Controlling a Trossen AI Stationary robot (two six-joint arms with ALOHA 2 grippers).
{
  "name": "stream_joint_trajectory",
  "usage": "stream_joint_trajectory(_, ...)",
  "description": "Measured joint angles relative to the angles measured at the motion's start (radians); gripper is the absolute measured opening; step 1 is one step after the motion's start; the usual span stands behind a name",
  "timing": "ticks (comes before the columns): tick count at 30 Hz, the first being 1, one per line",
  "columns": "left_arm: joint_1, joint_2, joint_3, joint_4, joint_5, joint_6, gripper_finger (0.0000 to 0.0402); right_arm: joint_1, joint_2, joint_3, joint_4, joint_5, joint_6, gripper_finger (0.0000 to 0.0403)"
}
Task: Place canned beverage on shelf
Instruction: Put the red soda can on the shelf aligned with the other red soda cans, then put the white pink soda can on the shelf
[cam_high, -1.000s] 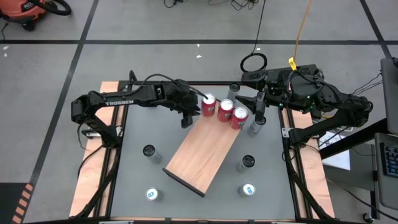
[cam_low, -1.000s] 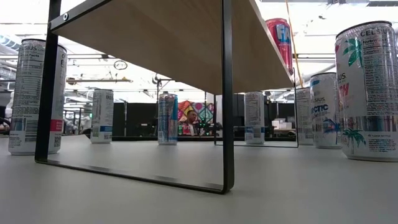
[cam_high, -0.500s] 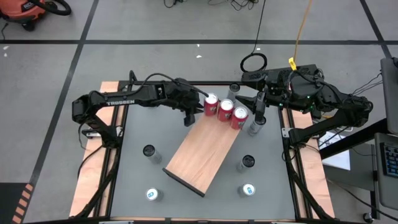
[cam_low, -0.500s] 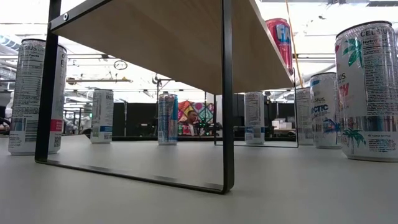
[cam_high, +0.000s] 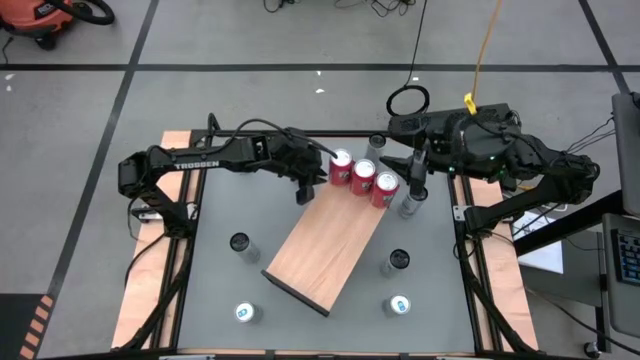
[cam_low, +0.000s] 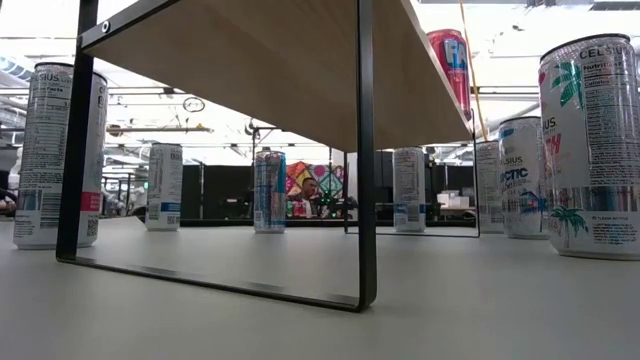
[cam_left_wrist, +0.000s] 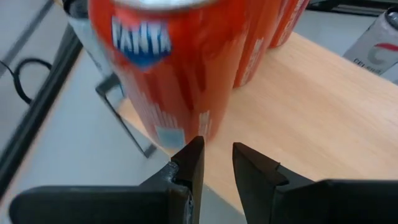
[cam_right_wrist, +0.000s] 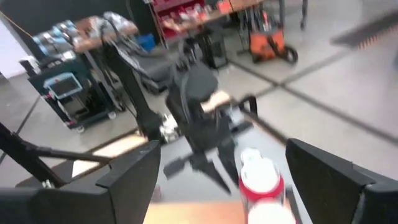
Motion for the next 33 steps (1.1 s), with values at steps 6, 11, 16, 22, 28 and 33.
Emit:
stream_joint_trajectory(6, 0.000, -0.032, 0.012, -0.138, 0.023, -0.065, 0.0089, 0.026, -0.006, 0.000, -0.254, -0.098, 0.254, 0.0288)
stream_joint_trajectory(11, -0.008, -0.070, 0.012, -0.181, 0.043, -0.091, 0.0089, 0.096, 0.008, 0.000, -0.427, -0.188, 0.376, 0.0224)
stream_joint_trajectory(16, -0.009, -0.094, 0.012, -0.180, 0.046, -0.096, 0.0089, 0.166, 0.048, 0.000, -0.625, -0.184, 0.443, 0.0148)
stream_joint_trajectory(22, -0.014, -0.094, 0.012, -0.183, 0.046, -0.102, 0.0089, 0.175, 0.078, -0.065, -0.624, -0.108, 0.354, 0.0068)
stream_joint_trajectory(28, -0.026, -0.094, 0.012, -0.184, 0.046, -0.127, 0.0089, 0.145, 0.073, -0.160, -0.608, -0.137, 0.322, 0.0007)
stream_joint_trajectory(33, -0.042, -0.094, 0.012, -0.181, 0.045, -0.144, 0.0089, 0.103, 0.071, -0.213, -0.577, -0.138, 0.269, 0.0007)
